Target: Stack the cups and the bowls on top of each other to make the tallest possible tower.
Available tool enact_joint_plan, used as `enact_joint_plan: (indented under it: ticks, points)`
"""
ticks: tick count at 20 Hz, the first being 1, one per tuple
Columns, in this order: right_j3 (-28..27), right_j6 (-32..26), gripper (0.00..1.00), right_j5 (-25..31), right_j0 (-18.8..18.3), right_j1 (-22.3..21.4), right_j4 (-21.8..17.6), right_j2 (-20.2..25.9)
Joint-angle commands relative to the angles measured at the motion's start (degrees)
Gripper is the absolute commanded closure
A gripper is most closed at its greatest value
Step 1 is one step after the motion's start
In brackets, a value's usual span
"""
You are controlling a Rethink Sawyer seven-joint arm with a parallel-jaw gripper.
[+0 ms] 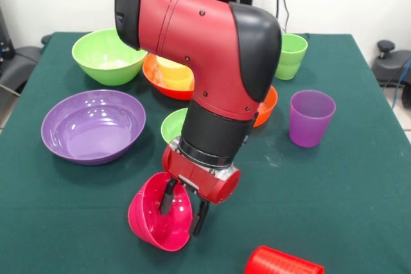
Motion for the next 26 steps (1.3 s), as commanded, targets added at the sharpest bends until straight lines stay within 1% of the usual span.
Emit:
enact_joint_plan:
  ticks: [1,6,10,18,23,26]
  points:
    - [0.9,5.6,0.0,4.9,-0.7,-3.4,2.1,7.0]
    - [-0.4,6.1,0.0,5.7,-0.4,-2.7,3.4,6.9]
    - [-1.6,6.9,0.0,5.3,0.4,-1.4,4.6,6.2]
    - [-1.0,6.7,0.0,3.2,0.8,-0.6,5.4,5.6]
    - [-0.1,6.4,0.0,3.0,0.7,-1.0,5.2,5.5]
    - [2.6,5.8,0.0,5.0,0.9,-3.6,4.5,4.9]
